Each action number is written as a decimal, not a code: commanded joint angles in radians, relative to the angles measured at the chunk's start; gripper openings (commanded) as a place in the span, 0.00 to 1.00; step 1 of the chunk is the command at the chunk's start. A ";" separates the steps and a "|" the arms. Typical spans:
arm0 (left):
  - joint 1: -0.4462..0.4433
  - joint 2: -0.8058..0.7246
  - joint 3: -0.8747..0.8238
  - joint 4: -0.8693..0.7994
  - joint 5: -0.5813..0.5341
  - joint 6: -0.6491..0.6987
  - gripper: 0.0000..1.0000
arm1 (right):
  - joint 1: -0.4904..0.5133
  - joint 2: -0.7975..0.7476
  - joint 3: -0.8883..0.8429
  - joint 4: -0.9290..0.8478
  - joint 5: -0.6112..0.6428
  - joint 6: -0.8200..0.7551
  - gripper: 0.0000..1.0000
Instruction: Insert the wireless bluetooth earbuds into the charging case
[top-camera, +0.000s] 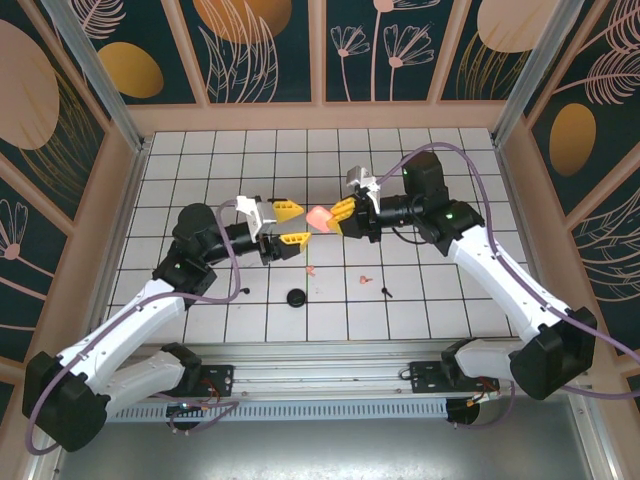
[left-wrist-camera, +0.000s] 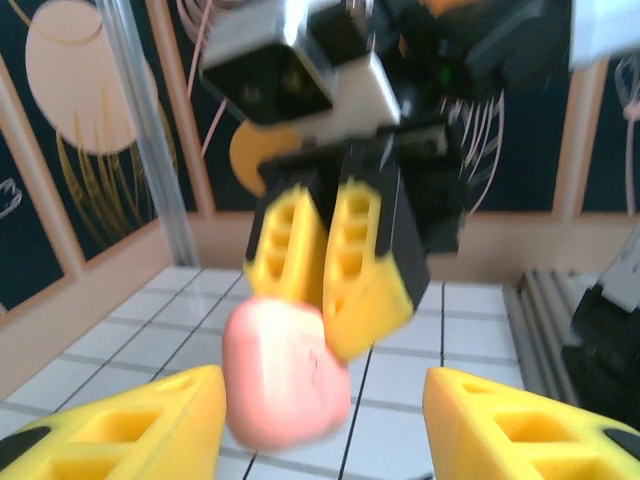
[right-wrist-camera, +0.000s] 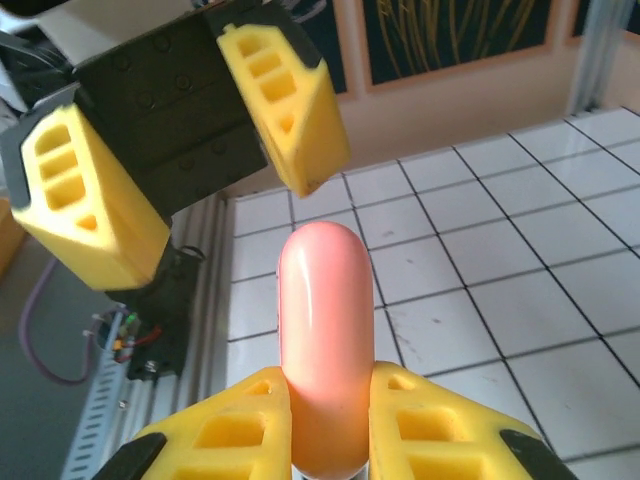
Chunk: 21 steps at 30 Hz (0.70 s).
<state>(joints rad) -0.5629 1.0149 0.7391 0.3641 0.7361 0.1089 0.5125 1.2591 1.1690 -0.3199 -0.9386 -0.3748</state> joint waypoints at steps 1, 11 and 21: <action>-0.002 0.009 0.026 -0.242 -0.057 0.250 0.54 | 0.009 0.017 0.071 -0.131 0.133 -0.118 0.18; -0.001 0.043 0.051 -0.304 -0.114 0.293 0.55 | 0.079 0.047 0.140 -0.290 0.303 -0.350 0.17; -0.003 0.072 0.055 -0.299 -0.024 0.298 0.54 | 0.191 0.067 0.140 -0.307 0.348 -0.498 0.16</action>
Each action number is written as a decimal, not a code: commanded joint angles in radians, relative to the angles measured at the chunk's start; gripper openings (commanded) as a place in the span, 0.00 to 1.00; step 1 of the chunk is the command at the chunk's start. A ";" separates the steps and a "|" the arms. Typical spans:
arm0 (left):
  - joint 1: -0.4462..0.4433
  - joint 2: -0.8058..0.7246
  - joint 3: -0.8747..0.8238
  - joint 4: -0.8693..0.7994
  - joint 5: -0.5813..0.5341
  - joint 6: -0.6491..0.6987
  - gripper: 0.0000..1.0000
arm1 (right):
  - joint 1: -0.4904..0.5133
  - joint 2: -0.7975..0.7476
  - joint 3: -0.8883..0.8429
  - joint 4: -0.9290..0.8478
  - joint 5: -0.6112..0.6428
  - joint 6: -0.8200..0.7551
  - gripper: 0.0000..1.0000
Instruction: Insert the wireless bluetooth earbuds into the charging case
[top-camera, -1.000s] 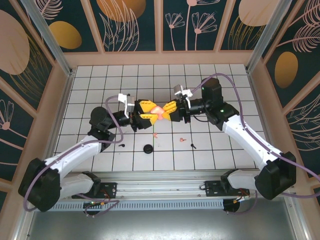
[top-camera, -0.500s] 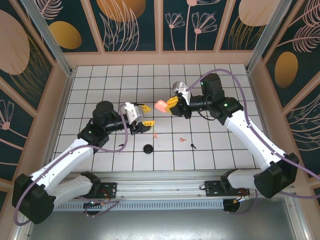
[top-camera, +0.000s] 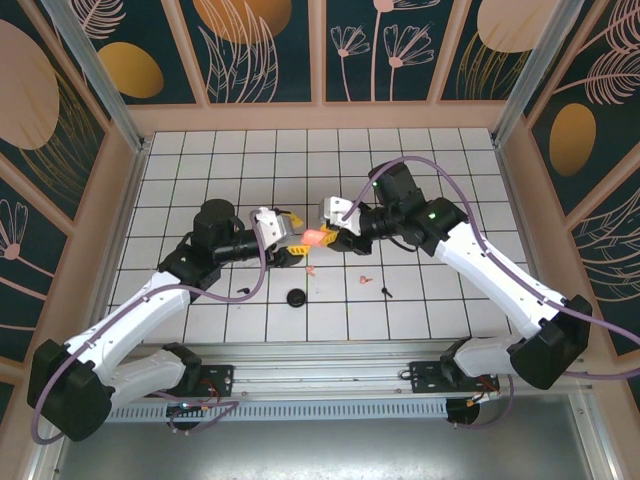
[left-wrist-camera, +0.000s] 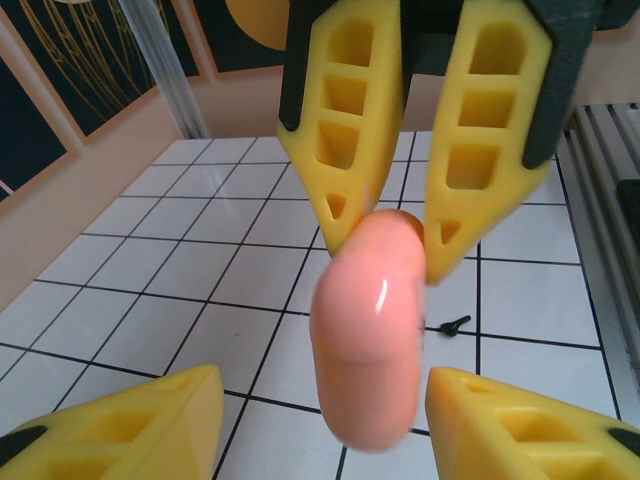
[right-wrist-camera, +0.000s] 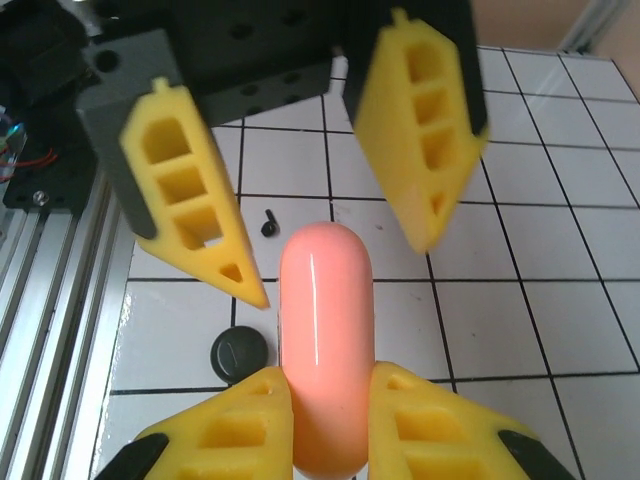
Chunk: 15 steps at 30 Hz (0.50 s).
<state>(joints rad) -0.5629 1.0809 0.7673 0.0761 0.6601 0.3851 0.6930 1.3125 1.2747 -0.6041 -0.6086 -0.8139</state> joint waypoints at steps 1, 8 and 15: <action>-0.003 0.008 0.027 -0.017 0.060 0.025 0.54 | 0.011 0.019 0.041 -0.027 0.014 -0.062 0.17; -0.003 0.011 0.031 -0.022 0.104 0.028 0.50 | 0.012 0.016 0.038 -0.016 -0.032 -0.108 0.17; -0.003 0.021 0.034 -0.029 0.121 0.025 0.44 | 0.012 0.025 0.040 -0.007 -0.075 -0.116 0.17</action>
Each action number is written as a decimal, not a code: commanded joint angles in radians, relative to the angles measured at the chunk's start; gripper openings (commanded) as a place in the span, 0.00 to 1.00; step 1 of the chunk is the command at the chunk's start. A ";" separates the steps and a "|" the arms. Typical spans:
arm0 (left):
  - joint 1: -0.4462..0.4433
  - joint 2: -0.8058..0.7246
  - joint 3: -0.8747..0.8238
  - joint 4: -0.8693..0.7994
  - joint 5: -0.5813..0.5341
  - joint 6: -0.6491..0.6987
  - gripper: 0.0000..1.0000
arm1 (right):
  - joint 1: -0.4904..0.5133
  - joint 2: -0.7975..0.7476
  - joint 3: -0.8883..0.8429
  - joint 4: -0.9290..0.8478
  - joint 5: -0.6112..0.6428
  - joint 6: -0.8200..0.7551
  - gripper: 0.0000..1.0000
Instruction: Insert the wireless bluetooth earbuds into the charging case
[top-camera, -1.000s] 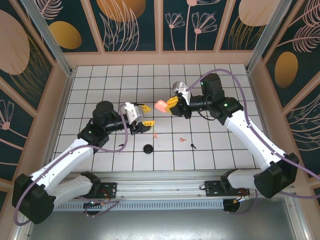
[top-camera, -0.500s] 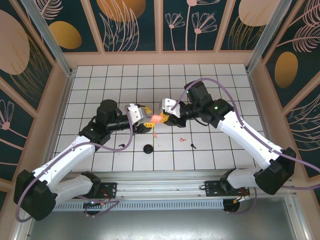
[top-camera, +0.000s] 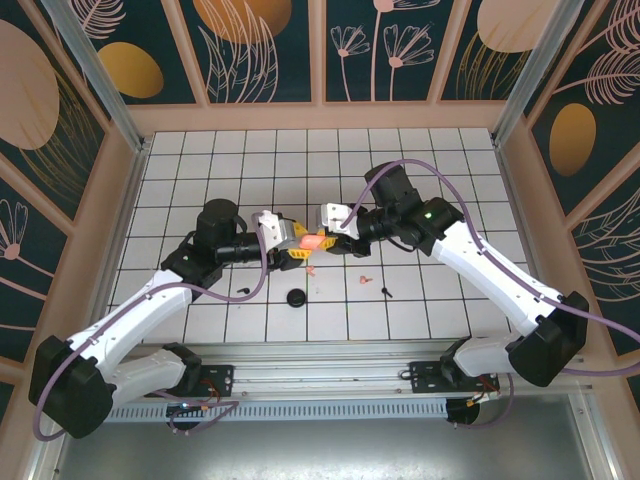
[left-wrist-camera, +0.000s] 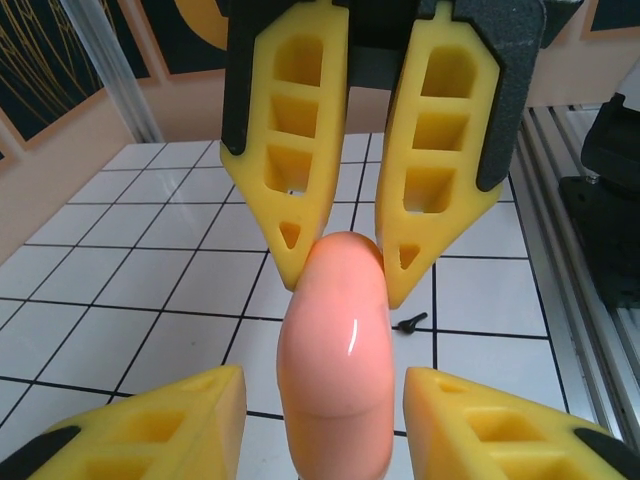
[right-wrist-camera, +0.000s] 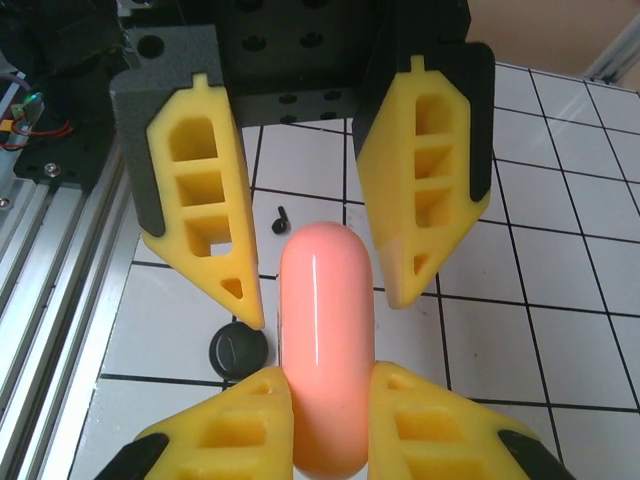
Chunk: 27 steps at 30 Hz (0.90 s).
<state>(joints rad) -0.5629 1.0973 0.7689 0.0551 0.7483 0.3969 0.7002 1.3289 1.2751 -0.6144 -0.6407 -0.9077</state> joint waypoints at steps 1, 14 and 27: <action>-0.002 0.006 0.033 -0.008 0.037 0.012 0.43 | 0.005 0.010 0.040 0.004 -0.048 -0.022 0.17; -0.003 0.006 0.041 -0.023 0.048 0.013 0.25 | -0.023 -0.020 -0.021 0.108 -0.072 0.041 0.34; -0.004 -0.003 0.032 -0.001 0.075 -0.007 0.25 | -0.122 -0.027 -0.052 0.223 -0.131 0.185 0.36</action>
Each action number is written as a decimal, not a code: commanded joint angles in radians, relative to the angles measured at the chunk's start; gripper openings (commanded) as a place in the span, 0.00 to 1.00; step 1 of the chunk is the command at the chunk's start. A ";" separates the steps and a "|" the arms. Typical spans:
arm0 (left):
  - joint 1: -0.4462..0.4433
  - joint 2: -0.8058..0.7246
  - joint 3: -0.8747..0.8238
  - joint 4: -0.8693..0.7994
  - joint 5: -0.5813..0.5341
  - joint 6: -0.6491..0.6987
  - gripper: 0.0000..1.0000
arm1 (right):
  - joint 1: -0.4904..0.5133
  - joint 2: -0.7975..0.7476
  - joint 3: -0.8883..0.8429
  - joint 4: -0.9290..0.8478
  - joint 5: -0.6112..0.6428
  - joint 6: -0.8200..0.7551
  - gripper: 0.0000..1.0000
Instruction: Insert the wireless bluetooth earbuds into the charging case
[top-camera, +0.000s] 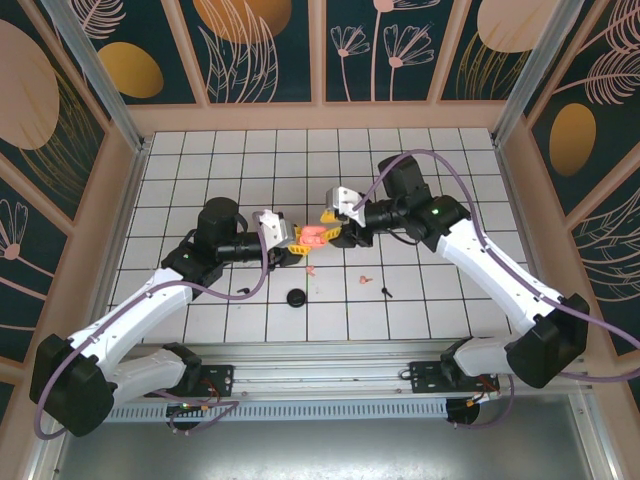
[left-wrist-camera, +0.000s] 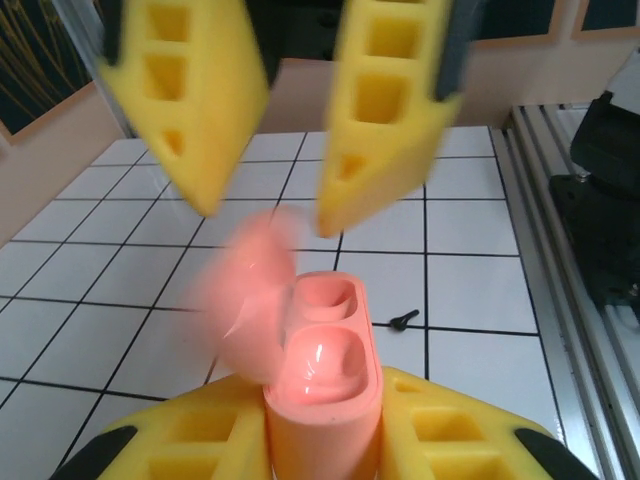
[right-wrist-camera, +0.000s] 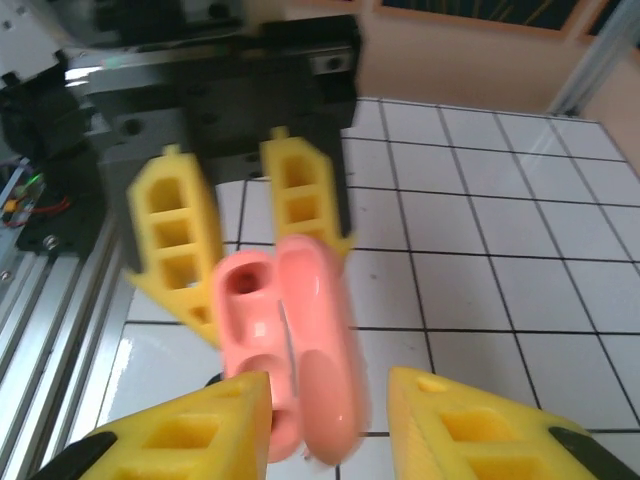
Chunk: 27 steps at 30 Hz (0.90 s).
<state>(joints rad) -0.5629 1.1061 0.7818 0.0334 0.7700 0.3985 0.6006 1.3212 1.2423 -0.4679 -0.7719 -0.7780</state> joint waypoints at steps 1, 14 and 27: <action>-0.005 -0.012 0.017 0.028 0.055 -0.011 0.25 | -0.026 -0.019 -0.021 0.085 -0.003 0.064 0.36; -0.003 0.026 -0.149 0.451 0.096 -0.262 0.22 | -0.079 -0.050 -0.067 0.156 -0.123 0.157 0.39; 0.041 0.190 -0.324 0.860 0.046 -0.475 0.17 | -0.157 -0.088 -0.098 0.005 0.122 0.455 0.43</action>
<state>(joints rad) -0.5323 1.2648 0.4789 0.7444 0.8219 -0.0074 0.4500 1.2465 1.1648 -0.3691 -0.7952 -0.4252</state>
